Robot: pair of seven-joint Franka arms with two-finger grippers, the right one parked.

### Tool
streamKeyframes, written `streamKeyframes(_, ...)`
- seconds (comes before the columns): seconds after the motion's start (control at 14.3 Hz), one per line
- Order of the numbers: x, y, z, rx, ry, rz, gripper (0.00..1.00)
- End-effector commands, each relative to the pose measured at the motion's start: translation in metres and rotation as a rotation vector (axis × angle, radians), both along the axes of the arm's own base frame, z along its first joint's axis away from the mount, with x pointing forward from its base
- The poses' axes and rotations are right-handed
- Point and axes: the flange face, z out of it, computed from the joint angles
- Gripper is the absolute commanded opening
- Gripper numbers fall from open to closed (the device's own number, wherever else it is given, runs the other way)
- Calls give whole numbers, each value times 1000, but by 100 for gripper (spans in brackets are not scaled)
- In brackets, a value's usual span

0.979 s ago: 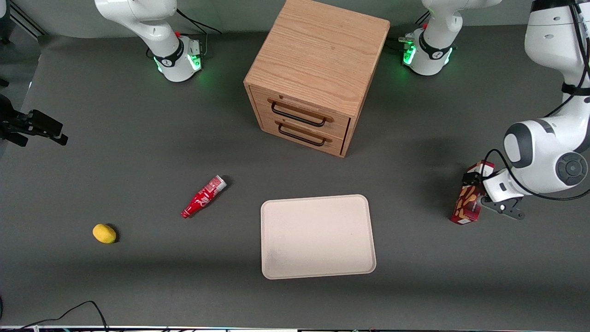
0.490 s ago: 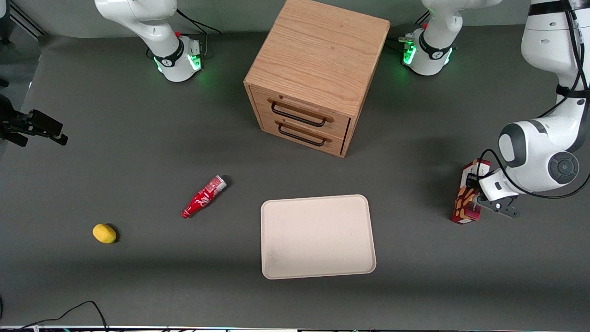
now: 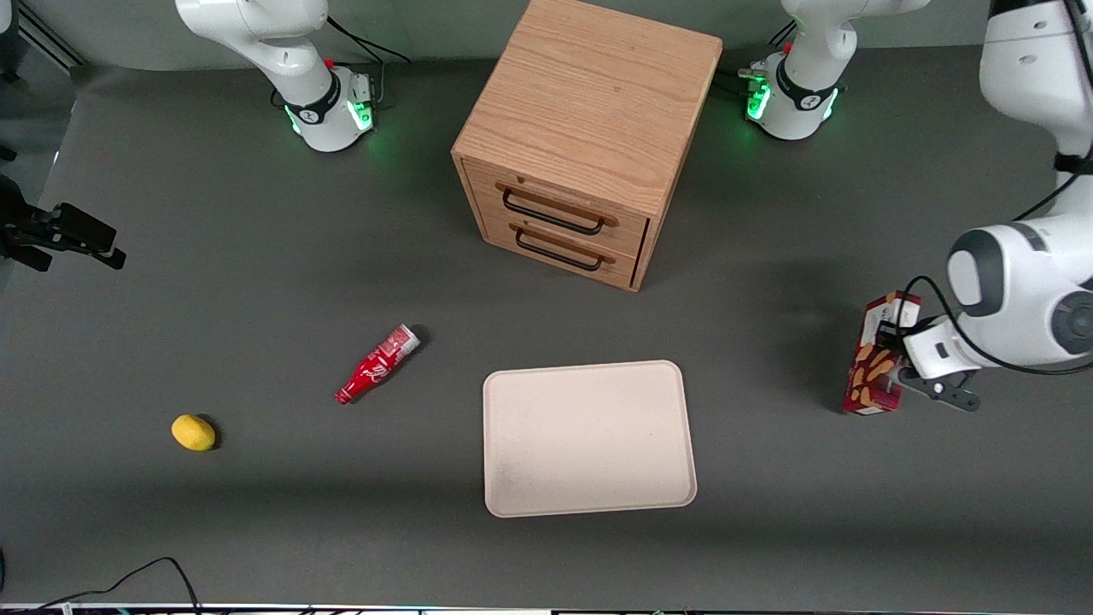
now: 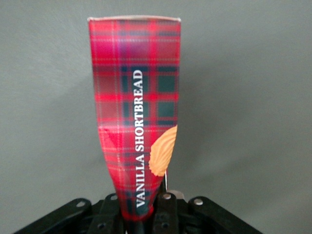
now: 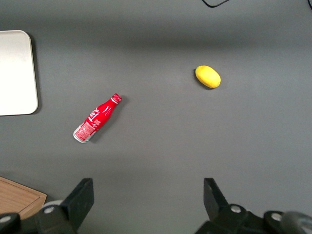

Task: Place red cookie box on tray
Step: 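Lift the cookie box upright and carry it over the white tray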

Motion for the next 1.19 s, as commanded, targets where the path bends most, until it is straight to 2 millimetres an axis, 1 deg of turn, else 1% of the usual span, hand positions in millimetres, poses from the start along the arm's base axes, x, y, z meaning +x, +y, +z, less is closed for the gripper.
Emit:
streamKeyframes(0.0, 10, 2, 94, -21, 17, 1, 0)
streamKeyframes(0.14, 10, 0, 156, -16, 59, 39, 0)
streamKeyframes(0.28, 7, -10, 216, -9, 79, 112, 0)
streamKeyframes(0.35, 3, -18, 241, 2, 92, 157, 0)
streamKeyframes(0.42, -1, -39, 261, 9, 103, 189, 0)
streamKeyframes(0.49, -5, -62, 277, 16, 110, 223, 0)
streamKeyframes(0.56, -9, -85, 287, 22, 115, 253, 0)
streamKeyframes(0.63, -11, -109, 289, 29, 124, 293, 0)
streamKeyframes(0.77, -16, -167, 294, 31, 116, 339, 0)
streamKeyframes(0.84, -16, -191, 293, 28, 102, 377, 0)
streamKeyframes(0.91, -13, -214, 290, 21, 73, 433, 0)
streamKeyframes(0.98, -10, -237, 282, 8, 55, 470, 0)
streamKeyframes(1.05, -7, -259, 268, -6, 46, 490, 0)
streamKeyframes(1.12, -2, -275, 254, -20, 29, 511, 0)
